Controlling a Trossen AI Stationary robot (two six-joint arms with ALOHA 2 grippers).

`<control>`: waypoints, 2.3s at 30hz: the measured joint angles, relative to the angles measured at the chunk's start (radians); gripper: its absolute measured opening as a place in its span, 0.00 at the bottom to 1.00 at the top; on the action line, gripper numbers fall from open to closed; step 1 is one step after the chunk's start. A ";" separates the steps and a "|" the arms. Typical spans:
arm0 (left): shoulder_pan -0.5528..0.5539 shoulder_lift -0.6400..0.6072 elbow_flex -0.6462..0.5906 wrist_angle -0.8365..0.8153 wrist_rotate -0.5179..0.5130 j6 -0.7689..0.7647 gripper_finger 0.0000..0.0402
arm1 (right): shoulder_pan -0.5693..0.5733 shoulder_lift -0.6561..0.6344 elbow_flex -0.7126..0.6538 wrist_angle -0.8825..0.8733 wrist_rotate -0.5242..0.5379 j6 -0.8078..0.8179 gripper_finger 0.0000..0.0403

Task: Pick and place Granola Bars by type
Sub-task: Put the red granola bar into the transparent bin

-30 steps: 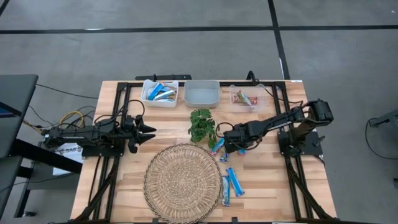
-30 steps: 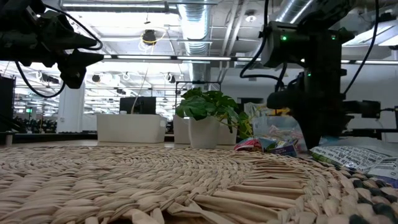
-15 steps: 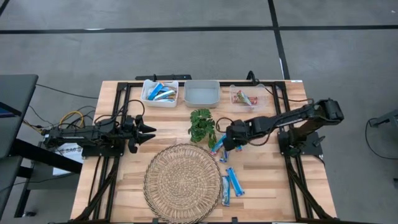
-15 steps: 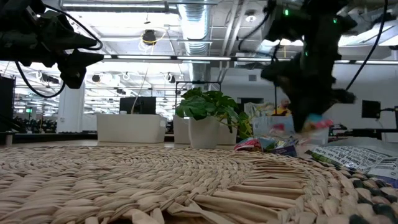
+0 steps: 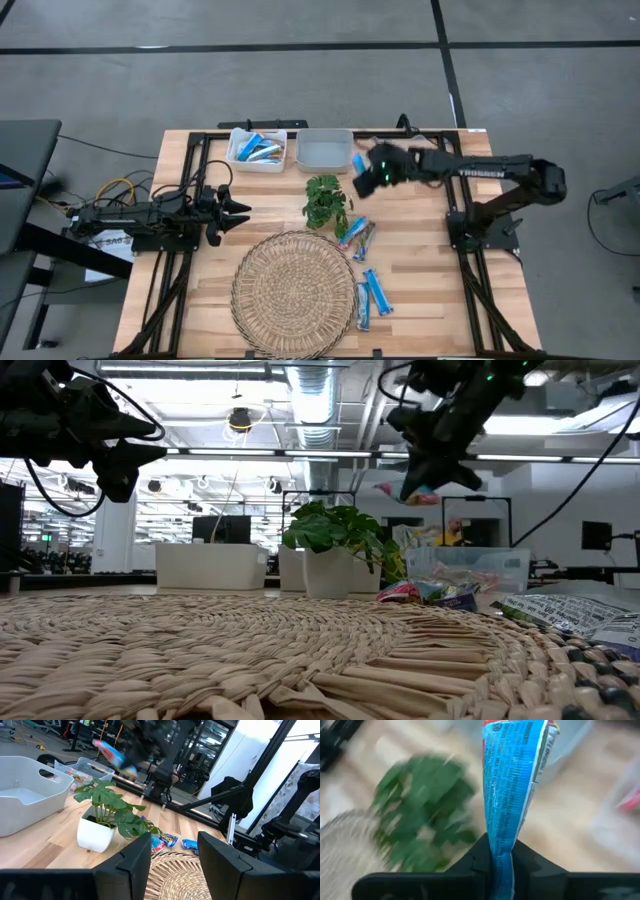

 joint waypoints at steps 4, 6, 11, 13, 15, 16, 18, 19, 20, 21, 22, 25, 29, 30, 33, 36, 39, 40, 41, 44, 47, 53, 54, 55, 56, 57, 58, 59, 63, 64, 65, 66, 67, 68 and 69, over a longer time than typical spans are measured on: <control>0.000 0.000 0.000 0.000 0.000 0.000 0.38 | -0.146 0.000 0.014 -0.002 0.001 -0.073 0.08; 0.000 0.000 0.000 0.000 0.000 0.000 0.38 | -0.214 0.000 0.014 -0.005 0.001 -0.098 0.07; 0.000 0.000 0.000 0.000 0.000 0.000 0.38 | -0.350 0.000 0.014 -0.009 0.001 -0.146 0.07; 0.000 0.000 0.000 0.000 0.000 0.000 0.38 | -0.385 0.002 0.014 -0.012 0.001 -0.171 0.07; 0.000 0.000 0.000 0.000 0.000 0.000 0.38 | -0.408 0.022 0.015 -0.012 0.001 -0.193 0.07; 0.000 0.000 0.000 0.000 0.000 0.000 0.38 | -0.415 0.035 0.014 -0.021 0.000 -0.199 0.07; 0.000 0.000 0.000 0.000 0.000 0.000 0.38 | -0.430 0.064 0.014 -0.046 -0.001 -0.207 0.08; 0.000 0.000 0.000 0.000 0.000 0.000 0.38 | -0.436 0.082 0.014 -0.051 -0.002 -0.207 0.08; 0.000 0.000 0.000 0.000 0.000 0.000 0.38 | -0.439 0.101 0.014 -0.062 -0.003 -0.207 0.08; 0.000 0.000 0.000 0.000 0.000 0.000 0.38 | -0.442 0.122 0.014 -0.070 -0.003 -0.207 0.08; 0.000 0.000 0.000 0.000 0.000 0.000 0.38 | -0.442 0.138 0.013 -0.073 -0.003 -0.207 0.09; 0.000 0.000 0.000 0.000 0.000 0.000 0.38 | -0.442 0.169 0.014 -0.071 -0.003 -0.237 0.12; 0.000 0.000 0.000 0.000 0.000 0.000 0.38 | -0.436 0.183 0.014 -0.077 -0.006 -0.306 0.21; 0.000 0.000 0.000 0.000 0.000 0.000 0.38 | -0.433 0.183 0.014 -0.079 -0.006 -0.311 0.24; 0.000 0.000 0.000 0.000 0.000 0.000 0.38 | -0.433 0.172 0.014 -0.081 -0.006 -0.311 0.33; 0.000 0.000 0.000 0.000 0.000 0.000 0.38 | -0.420 0.144 0.014 -0.080 -0.006 -0.312 0.42; 0.000 0.000 0.000 0.000 0.000 0.000 0.38 | -0.400 0.094 0.014 -0.075 -0.051 -0.347 0.48; 0.000 0.000 0.000 0.000 0.000 0.000 0.38 | -0.390 0.073 0.014 -0.069 -0.080 -0.371 0.50; 0.000 0.000 0.000 0.000 0.000 0.000 0.38 | -0.378 0.052 0.014 -0.065 -0.107 -0.397 0.51; 0.000 0.000 0.000 0.000 0.000 0.000 0.38 | -0.326 -0.013 0.014 -0.055 -0.207 -0.500 0.55; 0.000 0.000 0.000 0.000 0.000 0.000 0.38 | -0.249 -0.067 0.014 -0.060 -0.314 -0.646 0.56; 0.000 0.000 0.000 0.000 0.000 0.000 0.38 | -0.054 -0.111 0.014 -0.065 -0.317 -0.957 0.54; 0.000 0.000 0.000 0.000 0.000 0.000 0.38 | -0.025 -0.112 0.014 -0.065 -0.305 -1.019 0.54; 0.000 0.000 0.000 0.000 0.000 0.000 0.38 | 0.003 -0.111 0.014 -0.064 -0.292 -1.084 0.54; 0.000 0.000 0.000 0.000 0.000 0.000 0.38 | 0.030 -0.106 0.014 -0.064 -0.270 -1.145 0.53; 0.000 0.000 0.000 0.000 0.000 0.000 0.38 | 0.057 -0.098 0.014 -0.064 -0.242 -1.196 0.53; 0.000 0.000 0.000 0.000 0.000 0.000 0.38 | 0.081 -0.089 0.014 -0.069 -0.212 -1.241 0.52; 0.000 0.000 0.000 0.000 0.000 0.000 0.38 | 0.105 -0.078 0.014 -0.071 -0.185 -1.281 0.52; 0.000 0.000 0.000 0.000 0.000 0.000 0.38 | 0.183 -0.026 0.014 -0.091 -0.103 -1.396 0.50; 0.000 0.000 0.000 0.000 0.000 0.000 0.38 | 0.199 -0.013 0.014 -0.096 -0.095 -1.404 0.49; 0.000 0.000 0.000 0.000 0.000 0.000 0.38 | 0.213 0.000 0.014 -0.102 -0.091 -1.405 0.48; 0.000 0.000 0.000 0.000 0.000 0.000 0.38 | 0.224 0.016 0.014 -0.107 -0.088 -1.406 0.48; 0.000 0.000 0.000 0.000 0.000 0.000 0.38 | 0.235 0.033 0.014 -0.115 -0.083 -1.407 0.47; 0.000 0.000 0.000 0.000 0.000 0.000 0.38 | 0.245 0.050 0.014 -0.121 -0.081 -1.409 0.47; 0.000 0.000 0.000 0.000 0.000 0.000 0.38 | 0.254 0.066 0.014 -0.126 -0.081 -1.409 0.46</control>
